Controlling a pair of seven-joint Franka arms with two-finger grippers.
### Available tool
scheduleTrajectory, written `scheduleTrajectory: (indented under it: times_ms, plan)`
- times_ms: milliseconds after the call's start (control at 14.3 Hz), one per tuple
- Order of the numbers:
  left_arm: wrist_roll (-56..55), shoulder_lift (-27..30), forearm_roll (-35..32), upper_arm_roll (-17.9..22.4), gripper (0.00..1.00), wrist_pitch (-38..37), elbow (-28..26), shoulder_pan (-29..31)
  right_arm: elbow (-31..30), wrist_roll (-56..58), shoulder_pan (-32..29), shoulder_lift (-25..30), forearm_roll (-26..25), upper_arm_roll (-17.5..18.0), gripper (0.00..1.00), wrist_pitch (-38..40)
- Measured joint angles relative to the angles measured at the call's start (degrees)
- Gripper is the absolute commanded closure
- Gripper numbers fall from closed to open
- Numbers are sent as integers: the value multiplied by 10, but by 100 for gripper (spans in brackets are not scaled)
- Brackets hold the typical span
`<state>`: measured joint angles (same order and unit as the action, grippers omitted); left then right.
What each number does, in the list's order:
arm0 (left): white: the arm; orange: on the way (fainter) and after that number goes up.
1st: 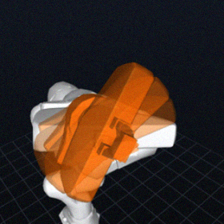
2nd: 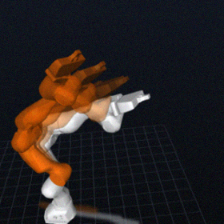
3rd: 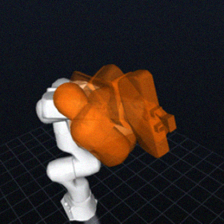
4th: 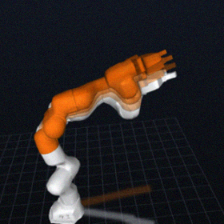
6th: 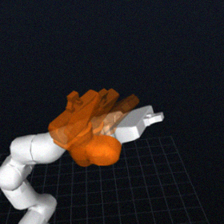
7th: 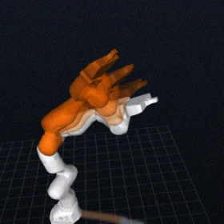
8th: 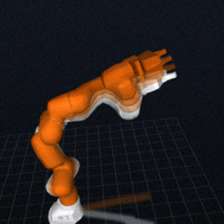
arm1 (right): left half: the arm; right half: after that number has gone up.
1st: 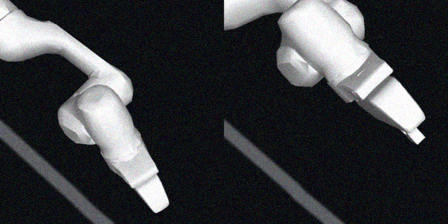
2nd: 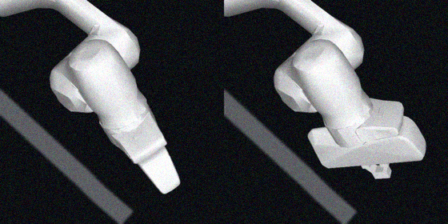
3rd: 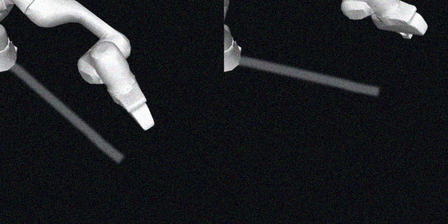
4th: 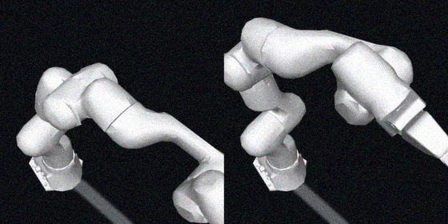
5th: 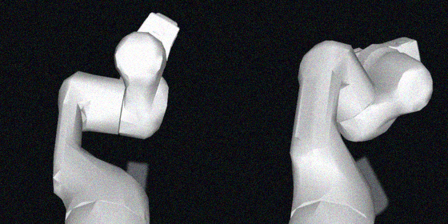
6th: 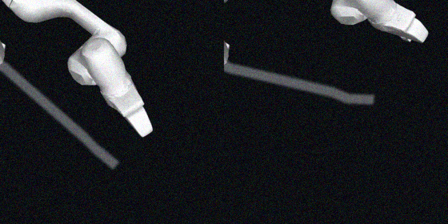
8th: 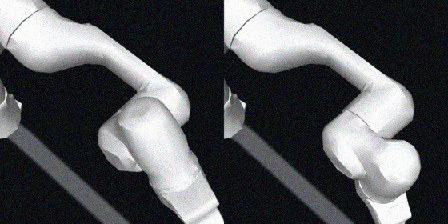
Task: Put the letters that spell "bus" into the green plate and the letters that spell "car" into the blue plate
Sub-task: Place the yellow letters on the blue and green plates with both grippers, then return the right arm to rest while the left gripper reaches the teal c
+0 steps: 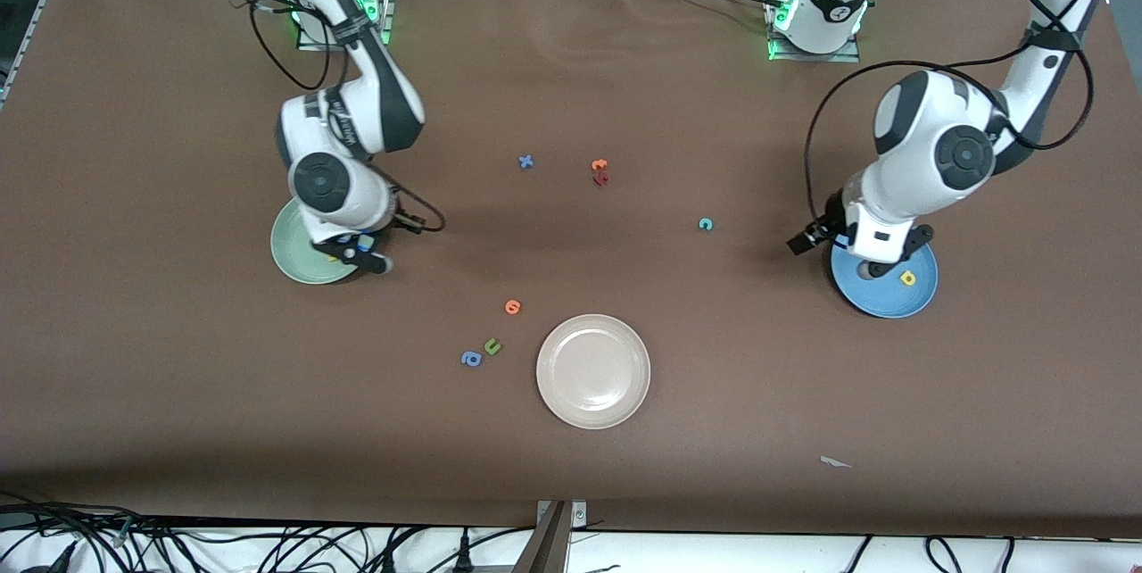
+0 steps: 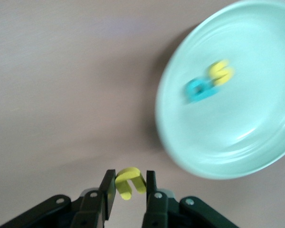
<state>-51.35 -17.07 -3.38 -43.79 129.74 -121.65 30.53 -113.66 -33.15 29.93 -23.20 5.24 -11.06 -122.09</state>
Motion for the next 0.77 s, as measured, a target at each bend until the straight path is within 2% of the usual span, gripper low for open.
scheduleTrajectory:
  times_ms: [70,140,210,350,489,769]
  plan:
    - [-19,-2,7,-10,9,11,3,-9,-12,52,0,4,0,-27,67,-1]
    - [-43,-9,11,-13,9,34,4,-26,-21,96,-2,5,0,-52,22,-2]
    - [-72,-20,11,-13,9,65,4,-50,-28,123,-5,5,0,-67,0,-3]
    - [-117,-56,5,-9,9,127,4,-93,-35,138,-7,5,1,-73,0,-3]
    - [-136,-98,-25,-3,9,166,4,-108,-34,138,-2,5,1,-69,0,-3]
    - [-196,-148,-161,20,9,177,4,-116,4,137,5,8,1,-65,0,35]
